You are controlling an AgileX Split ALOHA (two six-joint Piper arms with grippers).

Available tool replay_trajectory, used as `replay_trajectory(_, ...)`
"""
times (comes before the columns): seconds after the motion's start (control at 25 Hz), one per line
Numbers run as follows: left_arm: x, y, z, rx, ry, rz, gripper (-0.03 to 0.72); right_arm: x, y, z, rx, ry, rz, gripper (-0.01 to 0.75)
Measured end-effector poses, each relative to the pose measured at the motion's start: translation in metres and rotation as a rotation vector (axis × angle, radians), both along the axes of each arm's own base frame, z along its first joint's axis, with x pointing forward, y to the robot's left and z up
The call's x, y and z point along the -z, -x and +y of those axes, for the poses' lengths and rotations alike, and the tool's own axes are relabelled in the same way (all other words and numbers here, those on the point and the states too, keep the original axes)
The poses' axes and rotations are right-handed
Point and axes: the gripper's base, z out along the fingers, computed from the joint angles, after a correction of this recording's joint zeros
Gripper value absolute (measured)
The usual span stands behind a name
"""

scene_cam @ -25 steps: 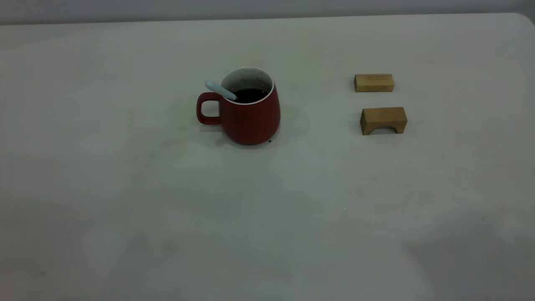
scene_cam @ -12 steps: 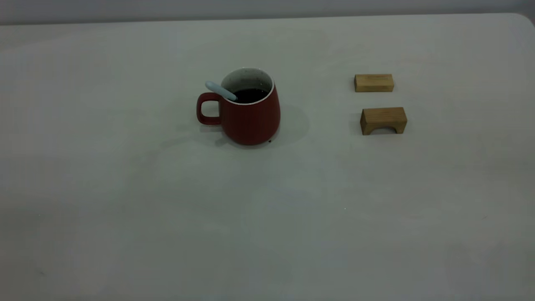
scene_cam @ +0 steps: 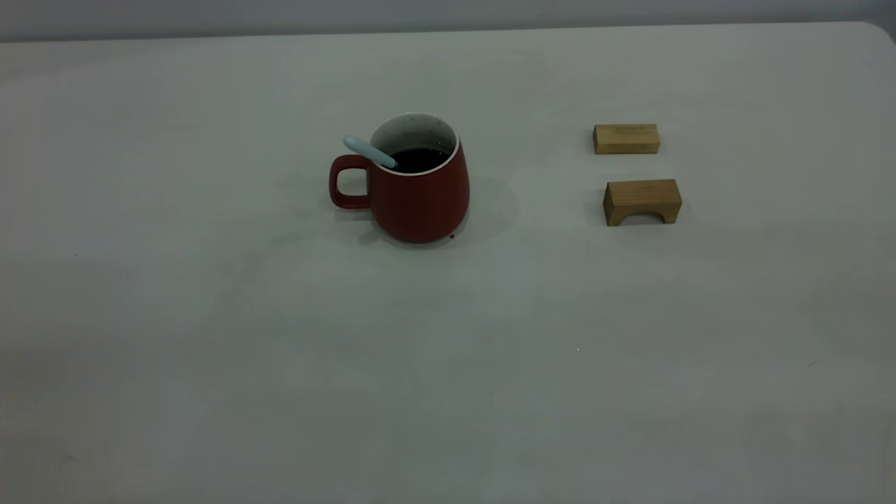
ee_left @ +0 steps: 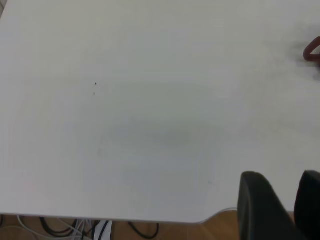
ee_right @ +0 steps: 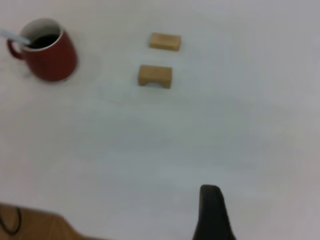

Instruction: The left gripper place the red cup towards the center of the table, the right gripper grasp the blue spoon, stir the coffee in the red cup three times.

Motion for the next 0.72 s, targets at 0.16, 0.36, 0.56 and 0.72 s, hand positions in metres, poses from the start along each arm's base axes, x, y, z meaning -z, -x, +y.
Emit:
replay_trajectory(0.16,0.0000,0.0000,0.0000,0.000,0.000,0.000,0.245,0.0056,-0.0025,-0.0044,0.050,0.014,0.007,0.580)
replay_trajectory(0.36,0.0000,0.0000,0.0000,0.000,0.000,0.000,0.245,0.0055,-0.0027,-0.0057,0.079,-0.004,0.008,0.580)
replay_trajectory(0.56,0.0000,0.0000,0.0000,0.000,0.000,0.000,0.245,0.0054,-0.0028,-0.0056,0.084,-0.014,0.007,0.580)
replay_trajectory(0.72,0.0000,0.0000,0.0000,0.000,0.000,0.000,0.245,0.0054,-0.0028,-0.0055,0.084,-0.016,0.007,0.580)
